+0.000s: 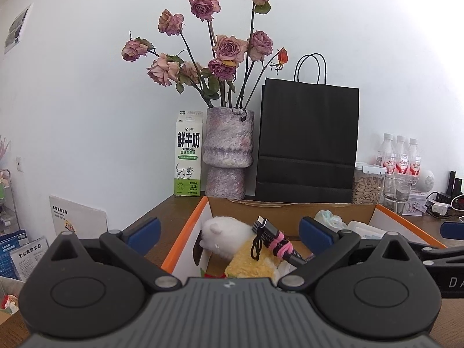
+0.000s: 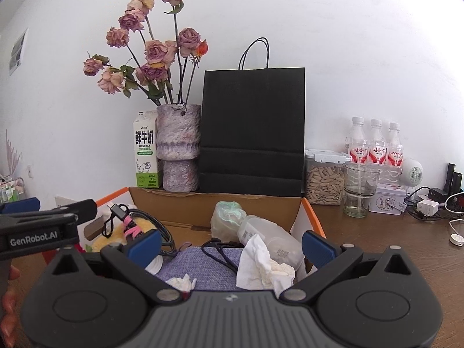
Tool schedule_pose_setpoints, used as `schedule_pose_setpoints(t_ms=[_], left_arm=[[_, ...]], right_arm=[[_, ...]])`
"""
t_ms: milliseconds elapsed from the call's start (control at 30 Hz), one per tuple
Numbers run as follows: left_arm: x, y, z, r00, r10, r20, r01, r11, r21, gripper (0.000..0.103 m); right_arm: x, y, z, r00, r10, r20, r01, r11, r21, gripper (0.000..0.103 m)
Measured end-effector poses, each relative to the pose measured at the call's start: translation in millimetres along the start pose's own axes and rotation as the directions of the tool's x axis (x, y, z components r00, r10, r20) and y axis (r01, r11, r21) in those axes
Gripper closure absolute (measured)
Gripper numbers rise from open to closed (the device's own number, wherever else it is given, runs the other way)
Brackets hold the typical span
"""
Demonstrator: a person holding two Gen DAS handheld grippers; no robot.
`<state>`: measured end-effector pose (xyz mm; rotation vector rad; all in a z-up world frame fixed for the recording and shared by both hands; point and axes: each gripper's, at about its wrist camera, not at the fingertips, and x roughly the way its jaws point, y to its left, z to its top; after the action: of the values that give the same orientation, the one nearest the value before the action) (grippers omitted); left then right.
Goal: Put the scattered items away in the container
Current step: 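Withdraw both grippers from the box back toward the table items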
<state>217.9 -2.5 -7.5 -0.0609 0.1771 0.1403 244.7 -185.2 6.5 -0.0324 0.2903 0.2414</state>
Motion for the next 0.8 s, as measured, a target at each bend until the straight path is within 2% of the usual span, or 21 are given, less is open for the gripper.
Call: schedule_pose_setpoints(t_ms=[300,467,800], left_arm=[[-18,10,-9,0.999,-0.019,-0.043,0.02,0.999,0.03,0.0],[-27,15,-14,0.997,-0.035,-0.068,0.038,0.999,0.036,0.0],[-34,21,-24,0.992,-0.022,-0.123,0.029,0.998,0.059,0.0]], right_arm=[[-18,8,-14,0.999,0.033,-0.026,-0.034,0.998,-0.049,0.0],[-22,8,-19,0.994,0.085,-0.071,-0.089,0.995,-0.048,0.0],[-30,13,-31,0.986,0.114,-0.122,-0.123,0.989,-0.077,0.0]])
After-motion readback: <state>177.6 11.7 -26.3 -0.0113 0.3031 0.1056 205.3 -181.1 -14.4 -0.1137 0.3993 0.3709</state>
